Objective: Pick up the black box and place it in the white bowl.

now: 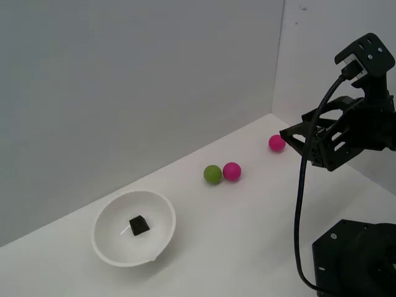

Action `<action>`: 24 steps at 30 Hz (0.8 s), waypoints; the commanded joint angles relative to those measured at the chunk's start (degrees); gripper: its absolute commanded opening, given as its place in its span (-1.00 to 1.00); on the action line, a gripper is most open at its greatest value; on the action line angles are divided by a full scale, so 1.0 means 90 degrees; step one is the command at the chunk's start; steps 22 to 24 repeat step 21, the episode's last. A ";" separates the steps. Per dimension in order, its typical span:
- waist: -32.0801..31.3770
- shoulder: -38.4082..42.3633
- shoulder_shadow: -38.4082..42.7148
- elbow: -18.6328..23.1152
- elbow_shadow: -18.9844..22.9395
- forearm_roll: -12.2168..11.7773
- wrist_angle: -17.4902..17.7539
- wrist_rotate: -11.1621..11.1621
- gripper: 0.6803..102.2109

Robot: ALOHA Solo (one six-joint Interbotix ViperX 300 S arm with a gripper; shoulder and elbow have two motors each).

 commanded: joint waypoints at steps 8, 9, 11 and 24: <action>0.0020 0.0098 0.0127 -0.0029 -0.0059 -0.0010 -0.0010 0.0117 0.41; 0.0020 0.0107 0.0146 -0.0029 -0.0059 -0.0020 -0.0010 0.0117 0.40; 0.0020 0.0117 0.0156 -0.0029 -0.0059 -0.0010 -0.0010 0.0117 0.40; 0.0020 0.0273 0.0293 -0.0020 -0.0039 -0.0010 0.0010 0.0117 0.34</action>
